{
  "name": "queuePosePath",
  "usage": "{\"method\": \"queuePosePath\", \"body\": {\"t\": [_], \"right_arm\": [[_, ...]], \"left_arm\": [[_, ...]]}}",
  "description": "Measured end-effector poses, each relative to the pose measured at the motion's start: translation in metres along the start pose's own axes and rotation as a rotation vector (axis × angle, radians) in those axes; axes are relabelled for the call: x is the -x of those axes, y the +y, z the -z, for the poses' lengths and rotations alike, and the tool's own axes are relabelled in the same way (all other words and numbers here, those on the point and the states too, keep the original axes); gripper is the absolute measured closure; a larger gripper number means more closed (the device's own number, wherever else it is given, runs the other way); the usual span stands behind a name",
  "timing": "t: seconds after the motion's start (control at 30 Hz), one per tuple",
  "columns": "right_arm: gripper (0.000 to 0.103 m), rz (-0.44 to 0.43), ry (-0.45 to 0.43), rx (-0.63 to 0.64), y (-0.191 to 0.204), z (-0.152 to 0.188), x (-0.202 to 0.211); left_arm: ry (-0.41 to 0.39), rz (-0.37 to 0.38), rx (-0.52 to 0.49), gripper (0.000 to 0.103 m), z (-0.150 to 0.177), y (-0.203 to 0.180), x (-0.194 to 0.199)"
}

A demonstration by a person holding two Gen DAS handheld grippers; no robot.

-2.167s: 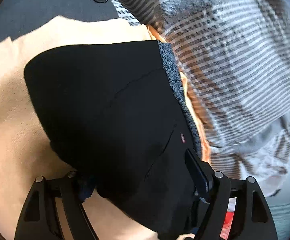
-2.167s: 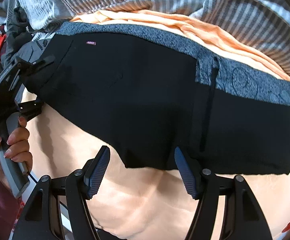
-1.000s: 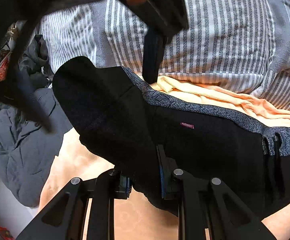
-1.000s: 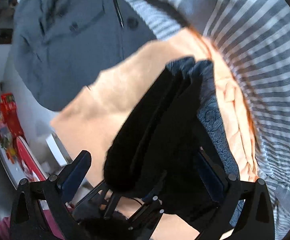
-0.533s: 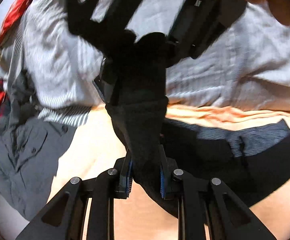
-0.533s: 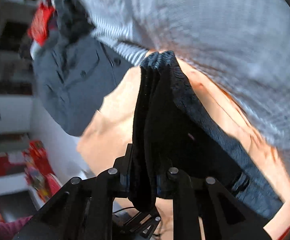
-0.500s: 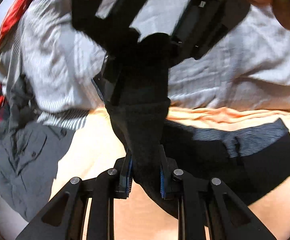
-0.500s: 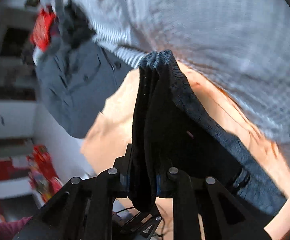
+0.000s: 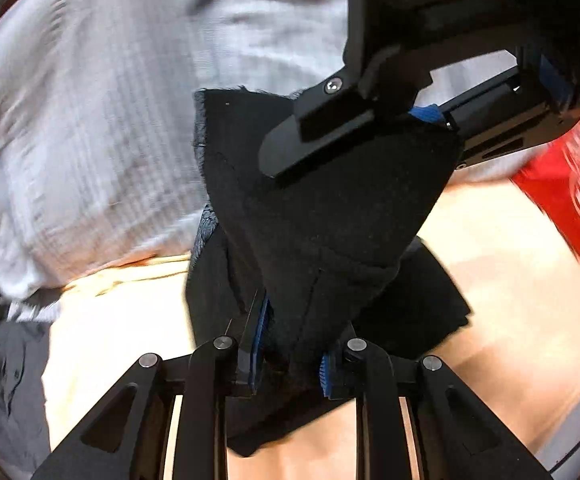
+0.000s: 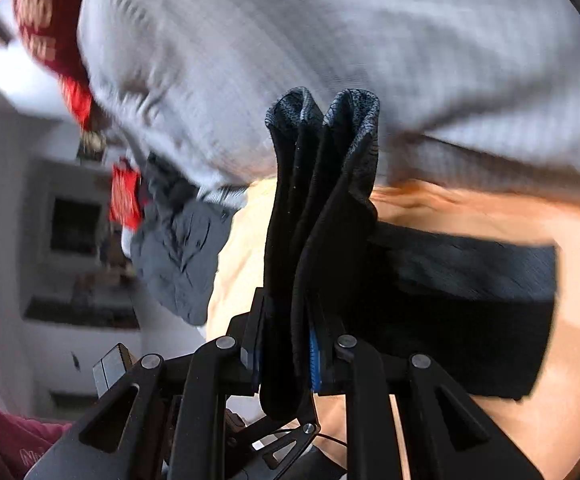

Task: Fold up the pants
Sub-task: 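Lift the held edge with both grippers and fold it over the trousers, then lower the folded trousers onto the sheet and press with both grippers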

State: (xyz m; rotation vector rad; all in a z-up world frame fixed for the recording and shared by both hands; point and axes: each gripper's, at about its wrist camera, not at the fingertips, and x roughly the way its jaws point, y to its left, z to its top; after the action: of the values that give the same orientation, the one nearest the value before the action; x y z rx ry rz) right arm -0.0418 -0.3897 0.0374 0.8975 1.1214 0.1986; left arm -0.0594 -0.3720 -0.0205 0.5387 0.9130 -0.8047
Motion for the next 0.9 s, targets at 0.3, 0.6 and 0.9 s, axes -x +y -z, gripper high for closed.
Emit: {"method": "queuePosePath", "body": {"t": [0.3,0.6,0.9], "right_arm": [[0.084,-0.008,-0.072,-0.283,-0.161,0.066,0.0],[0.08,0.017,-0.075,-0.361,-0.195,0.092,-0.006],[0.058,0.218,-0.192,-0.245,-0.167,0.048,0.031]], "left_arm": [[0.201,-0.014,-0.145,0.077,0.025,-0.084,-0.074],[0.245,0.061,-0.113,0.047,0.046,-0.059,-0.037],[0.269,-0.036,0.394,0.032,0.031,0.063,-0.061]]}}
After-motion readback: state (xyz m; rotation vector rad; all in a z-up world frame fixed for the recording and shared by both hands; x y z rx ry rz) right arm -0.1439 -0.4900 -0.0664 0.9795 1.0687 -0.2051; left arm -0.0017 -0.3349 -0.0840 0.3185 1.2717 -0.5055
